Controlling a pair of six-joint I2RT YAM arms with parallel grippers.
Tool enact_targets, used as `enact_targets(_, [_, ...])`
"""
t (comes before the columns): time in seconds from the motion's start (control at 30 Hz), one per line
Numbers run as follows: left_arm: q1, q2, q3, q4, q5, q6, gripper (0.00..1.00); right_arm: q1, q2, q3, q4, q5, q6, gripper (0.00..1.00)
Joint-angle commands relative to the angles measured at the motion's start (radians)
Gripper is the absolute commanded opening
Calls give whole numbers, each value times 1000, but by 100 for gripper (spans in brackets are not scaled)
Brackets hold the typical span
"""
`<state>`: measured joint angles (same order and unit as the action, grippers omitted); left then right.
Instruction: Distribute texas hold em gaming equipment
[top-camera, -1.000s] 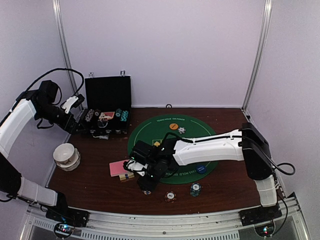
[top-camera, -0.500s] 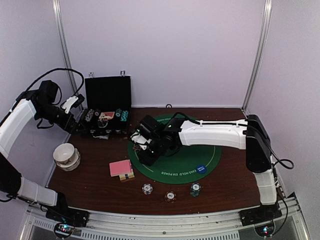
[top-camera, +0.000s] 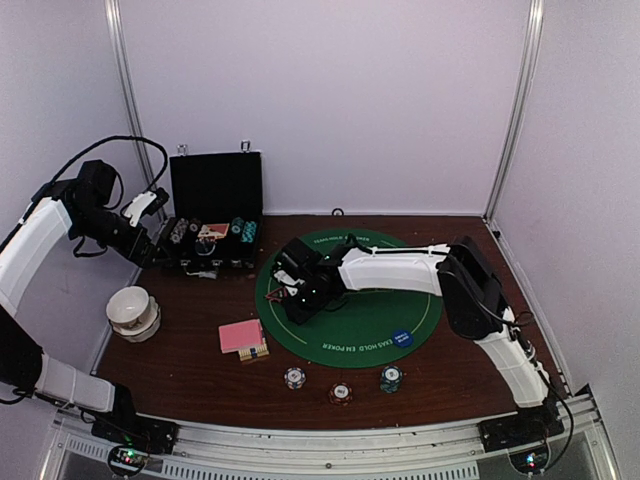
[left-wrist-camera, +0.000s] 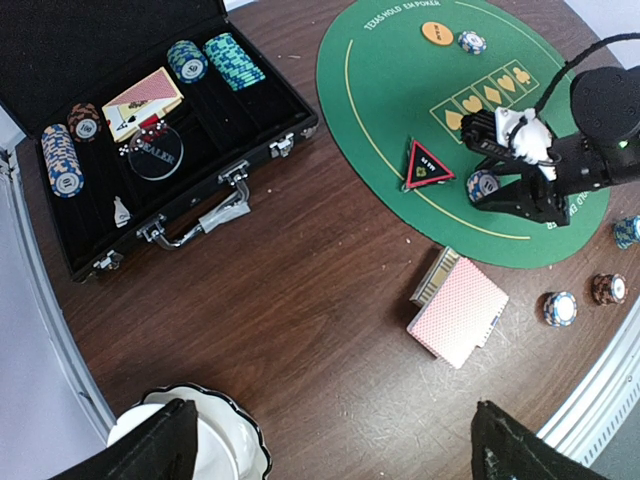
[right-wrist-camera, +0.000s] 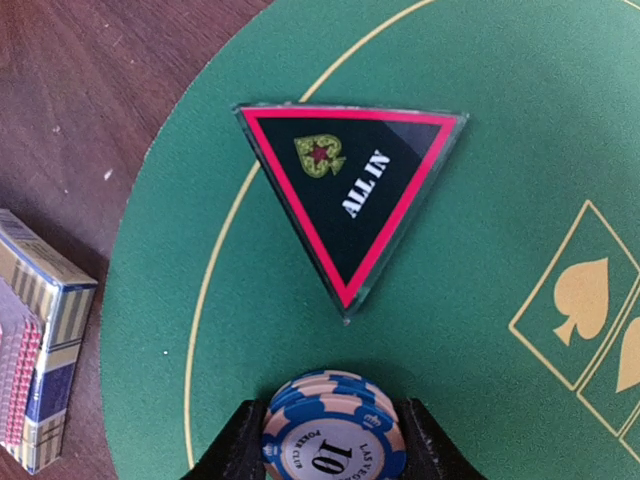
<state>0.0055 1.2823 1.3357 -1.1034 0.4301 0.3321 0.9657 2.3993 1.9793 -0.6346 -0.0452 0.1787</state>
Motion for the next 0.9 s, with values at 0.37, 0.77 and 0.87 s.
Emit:
enact_targets(0.37, [-2, -26, 30, -9, 10, 12, 98, 10, 26, 32, 8, -29, 30, 33])
enact_targets(0.77, [-2, -34, 28, -14, 11, 13, 98, 18, -89, -10, 3, 5, -1, 70])
enact_targets(0.87, [-1, -38, 29, -20, 8, 16, 98, 39, -151, -76, 10, 12, -14, 73])
